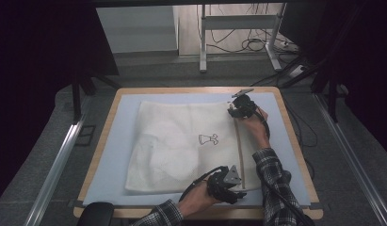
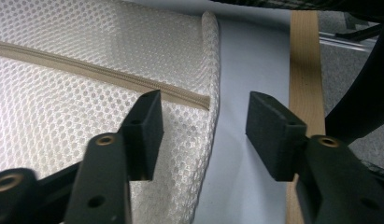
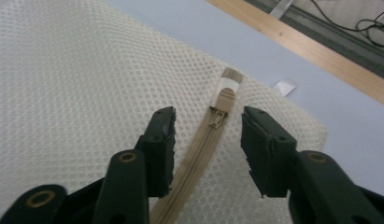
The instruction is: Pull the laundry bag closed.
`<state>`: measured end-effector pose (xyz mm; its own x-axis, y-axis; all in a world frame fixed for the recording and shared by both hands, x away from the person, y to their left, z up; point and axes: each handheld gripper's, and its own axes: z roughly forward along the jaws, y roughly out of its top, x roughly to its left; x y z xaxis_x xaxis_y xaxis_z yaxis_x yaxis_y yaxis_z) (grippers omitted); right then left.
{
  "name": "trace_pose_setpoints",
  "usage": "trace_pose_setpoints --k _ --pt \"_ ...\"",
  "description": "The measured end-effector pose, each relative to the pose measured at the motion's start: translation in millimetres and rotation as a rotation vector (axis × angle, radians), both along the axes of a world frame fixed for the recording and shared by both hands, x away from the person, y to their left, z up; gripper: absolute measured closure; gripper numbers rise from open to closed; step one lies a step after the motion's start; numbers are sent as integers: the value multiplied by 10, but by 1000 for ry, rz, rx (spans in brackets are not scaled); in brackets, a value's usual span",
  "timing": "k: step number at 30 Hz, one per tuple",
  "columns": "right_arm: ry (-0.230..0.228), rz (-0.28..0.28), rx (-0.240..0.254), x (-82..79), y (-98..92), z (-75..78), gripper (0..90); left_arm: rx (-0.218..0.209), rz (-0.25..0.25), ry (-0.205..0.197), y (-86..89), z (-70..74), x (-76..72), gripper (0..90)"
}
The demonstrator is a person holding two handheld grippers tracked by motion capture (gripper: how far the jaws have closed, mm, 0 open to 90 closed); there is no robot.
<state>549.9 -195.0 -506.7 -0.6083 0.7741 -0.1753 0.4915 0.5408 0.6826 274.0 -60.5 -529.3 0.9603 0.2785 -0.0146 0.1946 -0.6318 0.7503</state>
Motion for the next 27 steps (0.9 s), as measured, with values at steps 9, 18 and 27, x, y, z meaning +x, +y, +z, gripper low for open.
trace_pose_setpoints --k 9,18,27 --pt "14 6 24 -35 -58 4 346 -19 14 35 33 35 47 262" --pt "33 8 41 -76 -84 45 254 -8 1 43 65 65 27 168" --pt "48 31 44 -201 -112 79 174 -22 3 69 111 102 29 124"
